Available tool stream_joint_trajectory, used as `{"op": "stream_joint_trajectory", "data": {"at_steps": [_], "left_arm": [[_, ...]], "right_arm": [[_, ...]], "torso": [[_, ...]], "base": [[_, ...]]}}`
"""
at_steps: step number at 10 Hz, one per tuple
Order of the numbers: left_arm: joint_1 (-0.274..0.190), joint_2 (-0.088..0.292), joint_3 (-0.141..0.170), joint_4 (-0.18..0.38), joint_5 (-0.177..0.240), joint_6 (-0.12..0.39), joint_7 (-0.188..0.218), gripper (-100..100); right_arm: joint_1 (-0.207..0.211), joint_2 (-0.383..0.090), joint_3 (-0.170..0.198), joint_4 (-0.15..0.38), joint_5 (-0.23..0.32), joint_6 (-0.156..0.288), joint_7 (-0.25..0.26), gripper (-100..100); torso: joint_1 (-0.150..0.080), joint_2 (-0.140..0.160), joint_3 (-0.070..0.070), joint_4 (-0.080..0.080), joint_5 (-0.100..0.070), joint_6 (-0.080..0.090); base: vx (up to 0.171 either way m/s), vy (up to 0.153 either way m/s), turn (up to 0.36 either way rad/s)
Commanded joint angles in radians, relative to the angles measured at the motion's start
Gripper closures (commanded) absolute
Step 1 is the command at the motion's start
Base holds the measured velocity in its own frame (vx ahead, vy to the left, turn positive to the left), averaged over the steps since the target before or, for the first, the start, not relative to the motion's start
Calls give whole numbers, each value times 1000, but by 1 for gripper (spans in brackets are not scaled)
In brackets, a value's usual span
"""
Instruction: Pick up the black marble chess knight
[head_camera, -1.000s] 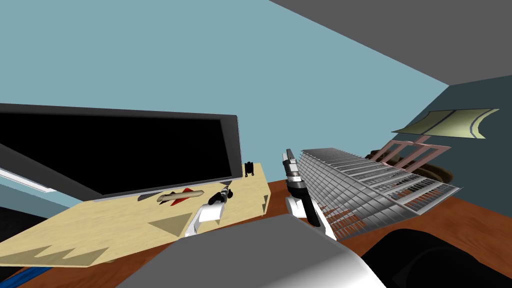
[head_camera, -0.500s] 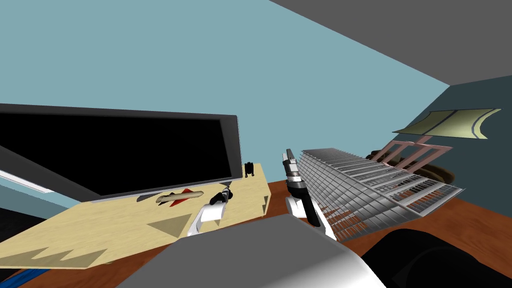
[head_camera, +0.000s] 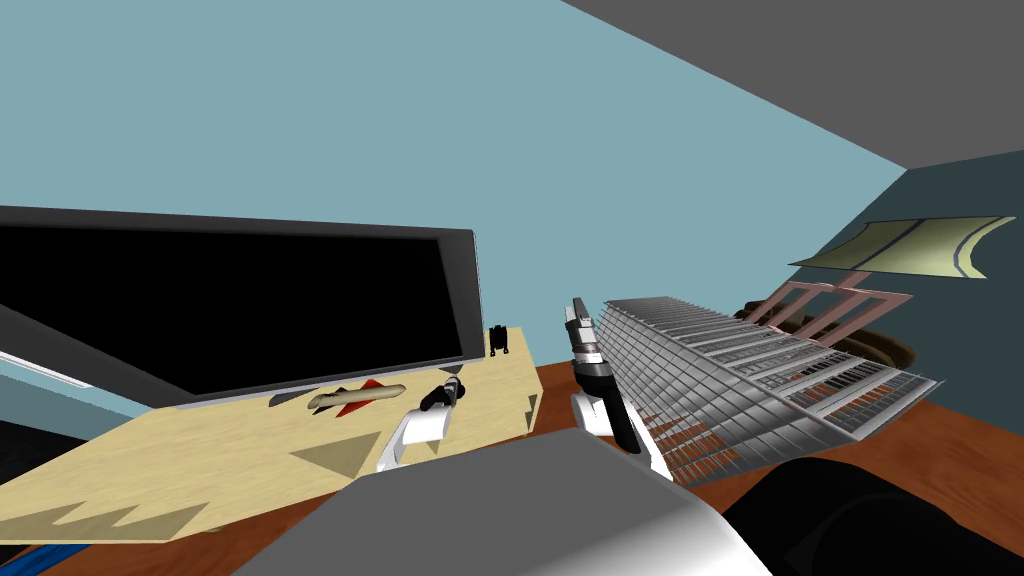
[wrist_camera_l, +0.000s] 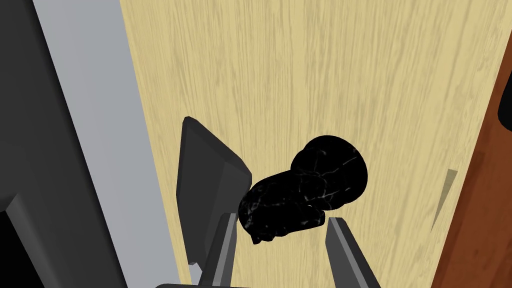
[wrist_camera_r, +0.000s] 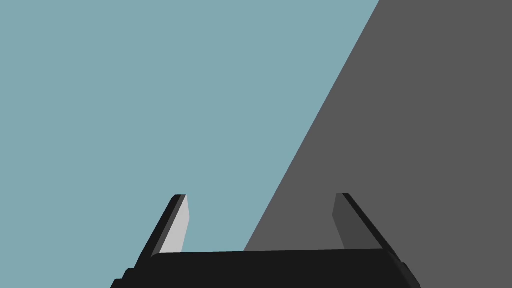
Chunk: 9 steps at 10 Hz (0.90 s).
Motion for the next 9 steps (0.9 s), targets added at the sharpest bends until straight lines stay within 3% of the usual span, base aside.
{"op": "stream_joint_trajectory", "data": {"at_steps": [1, 3, 4, 5, 7, 8, 9], "left_arm": [[0, 0, 0, 0, 0, 0, 0, 100], [0, 0, 0, 0, 0, 0, 0, 100], [0, 0, 0, 0, 0, 0, 0, 0], [8, -1, -4, -30, -1, 23, -1, 100], [17, -3, -8, -66, -2, 51, -1, 100], [15, -4, -7, -55, -4, 40, -1, 100], [16, -4, -7, -57, -4, 44, -1, 0]], "right_arm": [[0, 0, 0, 0, 0, 0, 0, 0], [0, 0, 0, 0, 0, 0, 0, 0], [0, 0, 0, 0, 0, 0, 0, 0], [0, 0, 0, 0, 0, 0, 0, 0], [0, 0, 0, 0, 0, 0, 0, 0], [0, 0, 0, 0, 0, 0, 0, 0], [0, 0, 0, 0, 0, 0, 0, 0]], "torso": [[0, 0, 0, 0, 0, 0], [0, 0, 0, 0, 0, 0], [0, 0, 0, 0, 0, 0], [0, 0, 0, 0, 0, 0], [0, 4, 2, 1, 0, 0], [0, 5, 3, 1, 0, 0], [0, 3, 2, 1, 0, 0]], "base": [[0, 0, 0], [0, 0, 0], [0, 0, 0], [-30, 1, -5], [-56, 0, -6], [-28, 0, 0], [-6, 0, 1]]}}
